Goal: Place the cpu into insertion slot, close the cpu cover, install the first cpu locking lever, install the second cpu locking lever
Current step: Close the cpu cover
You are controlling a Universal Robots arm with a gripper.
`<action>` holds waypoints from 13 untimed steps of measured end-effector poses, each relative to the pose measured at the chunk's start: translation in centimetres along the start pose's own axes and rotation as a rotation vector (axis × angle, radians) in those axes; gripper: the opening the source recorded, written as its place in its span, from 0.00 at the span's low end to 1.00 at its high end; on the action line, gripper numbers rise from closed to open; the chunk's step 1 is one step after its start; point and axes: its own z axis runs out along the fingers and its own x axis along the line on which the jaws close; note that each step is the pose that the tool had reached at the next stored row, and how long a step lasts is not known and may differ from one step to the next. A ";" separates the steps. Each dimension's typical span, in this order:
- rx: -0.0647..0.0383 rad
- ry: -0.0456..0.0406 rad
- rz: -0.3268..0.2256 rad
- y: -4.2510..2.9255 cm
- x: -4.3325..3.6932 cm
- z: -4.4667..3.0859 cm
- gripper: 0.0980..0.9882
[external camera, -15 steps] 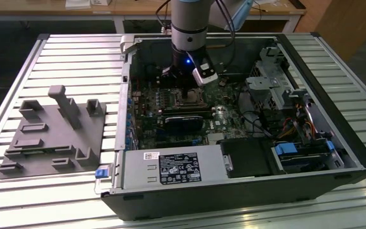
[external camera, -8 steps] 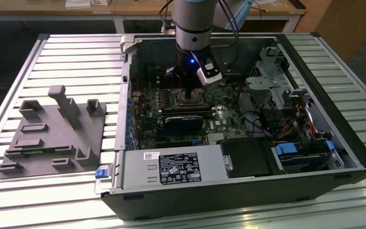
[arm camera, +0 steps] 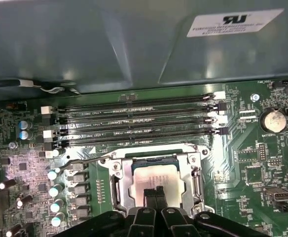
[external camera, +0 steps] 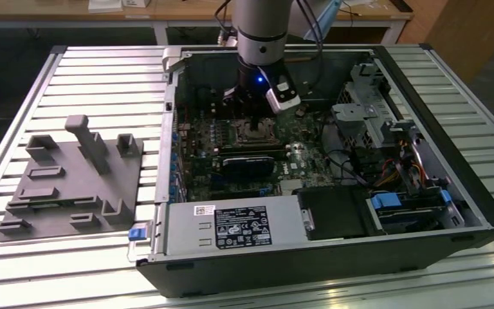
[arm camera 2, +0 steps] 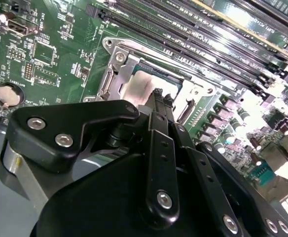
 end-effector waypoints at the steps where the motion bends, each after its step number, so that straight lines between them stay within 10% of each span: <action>1: 0.000 0.0000 0.000 0.01 0.00 -0.16 0.01; 13: 0.000 -0.0002 0.000 0.09 -0.03 -2.70 0.01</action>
